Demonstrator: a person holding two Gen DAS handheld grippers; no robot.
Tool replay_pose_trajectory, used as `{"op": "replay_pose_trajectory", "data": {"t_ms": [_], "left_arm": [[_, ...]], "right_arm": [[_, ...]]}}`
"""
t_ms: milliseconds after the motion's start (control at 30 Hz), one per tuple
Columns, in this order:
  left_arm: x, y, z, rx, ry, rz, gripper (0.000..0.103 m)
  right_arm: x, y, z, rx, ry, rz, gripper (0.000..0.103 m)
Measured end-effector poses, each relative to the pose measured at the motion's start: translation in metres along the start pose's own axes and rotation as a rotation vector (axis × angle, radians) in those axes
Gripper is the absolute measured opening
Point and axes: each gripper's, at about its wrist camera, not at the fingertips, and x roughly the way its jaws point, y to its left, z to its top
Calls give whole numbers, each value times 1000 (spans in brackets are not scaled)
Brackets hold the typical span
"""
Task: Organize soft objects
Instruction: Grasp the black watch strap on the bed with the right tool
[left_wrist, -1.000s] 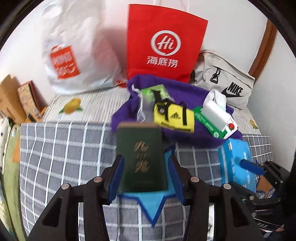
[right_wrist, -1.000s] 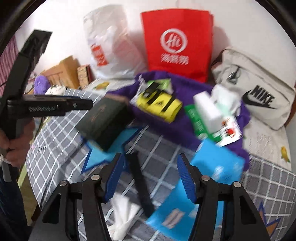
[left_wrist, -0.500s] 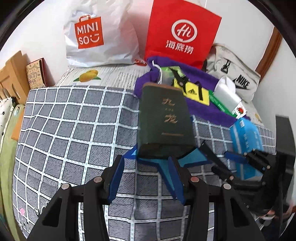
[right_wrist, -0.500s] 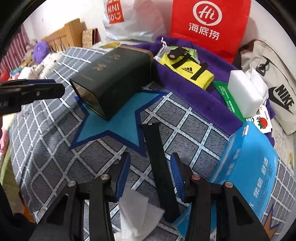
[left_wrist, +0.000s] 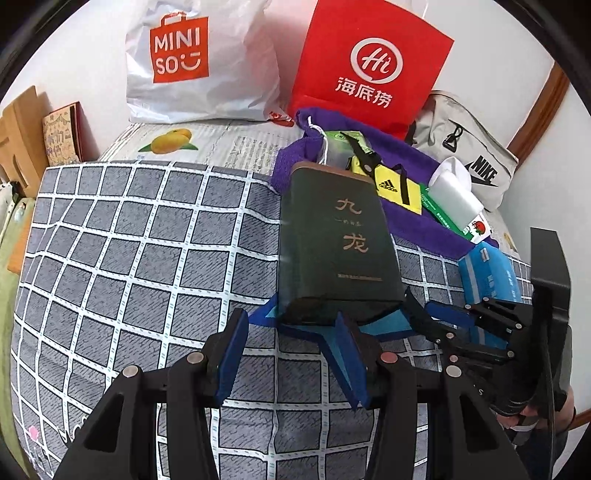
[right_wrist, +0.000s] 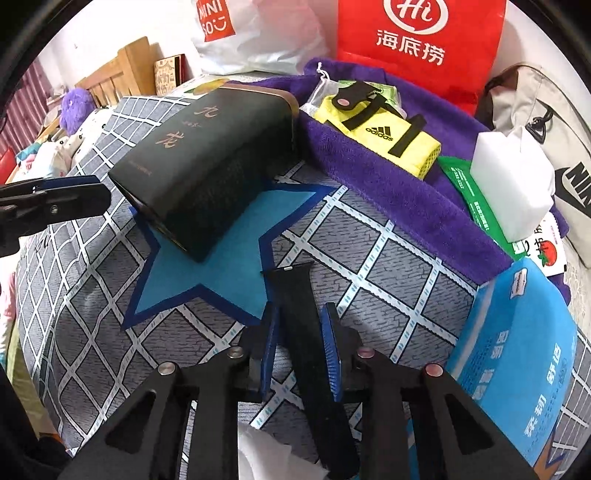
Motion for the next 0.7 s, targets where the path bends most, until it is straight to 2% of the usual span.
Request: {"op": "replay_pose_trajectory", "data": {"t_ms": [133,233,300,367,433,500,533,633,700], "left_arm": [[3,2,2,-10,6,-12,47],[1,2,2,-8,0,-22,47],[1,1,2,-6,-1,-28,47],[0,1,1,-16,4,-29,47],[-1,1,0,-19,0,-38,47],[-2,0,-1,-21,-2,-48,47],[-3,0,-1,-19,-1,-47,47],[-5,-2,-2,-16,-2,-43,47],[-7,-2,-2,-16,-4,-47,47]], "right_arm": [[0,11,3,-23,-11,74,23],[-1,14,2,-51,-3,57,24],[-2,13,1,-48,17,52,29],[-4,12,-4,-49,49,41,44],[-5,12,-8,-33,66,29,47],[-7,13,-14,-44,40,22,47],[-7,15,-17,-54,25,13,46],[-9,16,-19,-49,-33,18,22],[-9,14,-20,-40,-50,27,22]]}}
